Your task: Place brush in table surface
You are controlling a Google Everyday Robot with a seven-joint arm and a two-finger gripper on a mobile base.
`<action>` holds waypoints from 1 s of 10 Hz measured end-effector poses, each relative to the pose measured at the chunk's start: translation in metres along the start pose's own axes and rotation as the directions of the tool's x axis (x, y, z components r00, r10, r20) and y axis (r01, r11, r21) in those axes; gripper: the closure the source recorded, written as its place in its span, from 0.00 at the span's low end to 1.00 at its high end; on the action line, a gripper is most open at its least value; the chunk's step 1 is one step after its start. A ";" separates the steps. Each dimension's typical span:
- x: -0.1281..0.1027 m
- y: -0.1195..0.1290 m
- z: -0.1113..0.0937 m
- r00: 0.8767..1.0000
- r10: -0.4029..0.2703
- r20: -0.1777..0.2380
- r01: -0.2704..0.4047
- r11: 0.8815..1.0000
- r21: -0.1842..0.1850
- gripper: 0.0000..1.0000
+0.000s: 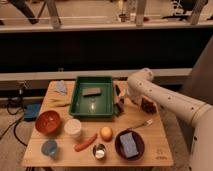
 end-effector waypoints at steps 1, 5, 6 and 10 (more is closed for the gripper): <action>-0.001 0.002 0.004 1.000 -0.004 0.000 0.004 1.000 -0.012 0.20; -0.006 0.001 0.016 1.000 -0.018 0.015 0.019 0.999 -0.040 0.20; -0.007 -0.001 0.018 1.000 -0.022 0.018 0.023 0.999 -0.043 0.20; -0.011 -0.013 0.028 0.999 -0.033 0.030 0.034 0.998 -0.050 0.20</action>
